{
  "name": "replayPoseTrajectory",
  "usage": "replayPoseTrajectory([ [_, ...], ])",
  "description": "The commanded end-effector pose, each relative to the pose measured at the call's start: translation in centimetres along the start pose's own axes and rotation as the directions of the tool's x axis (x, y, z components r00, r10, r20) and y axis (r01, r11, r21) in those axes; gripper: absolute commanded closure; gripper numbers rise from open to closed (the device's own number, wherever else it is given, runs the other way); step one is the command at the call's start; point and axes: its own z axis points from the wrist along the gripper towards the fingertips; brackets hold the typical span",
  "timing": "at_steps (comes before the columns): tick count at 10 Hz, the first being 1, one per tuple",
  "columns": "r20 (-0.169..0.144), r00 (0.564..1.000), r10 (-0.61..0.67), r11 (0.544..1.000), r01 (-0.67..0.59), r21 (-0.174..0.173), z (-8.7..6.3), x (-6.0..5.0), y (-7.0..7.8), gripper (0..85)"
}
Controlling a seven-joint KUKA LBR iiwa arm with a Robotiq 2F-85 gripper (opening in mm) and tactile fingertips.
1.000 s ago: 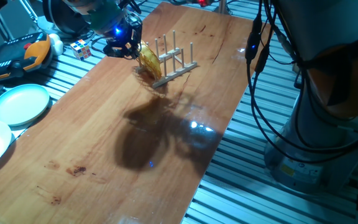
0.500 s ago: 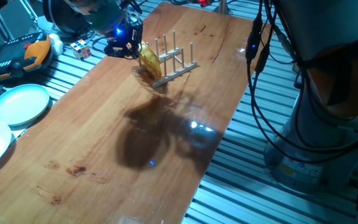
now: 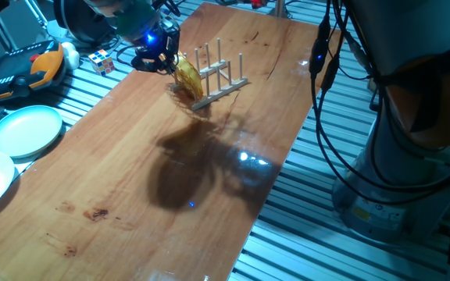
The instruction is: Take the dish off the dish rack
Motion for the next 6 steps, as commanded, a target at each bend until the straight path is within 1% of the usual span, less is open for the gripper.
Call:
replayPoseTrajectory([
  [1,-0.003,1.000,0.001,1.000,-0.001,-0.002,0.00,0.00,0.01,84.3],
  [2,-0.010,1.000,0.004,1.000,-0.004,-0.009,0.00,0.00,0.01,84.3],
  [6,-0.011,1.000,0.005,1.000,-0.005,-0.015,0.00,0.00,0.01,84.3],
])
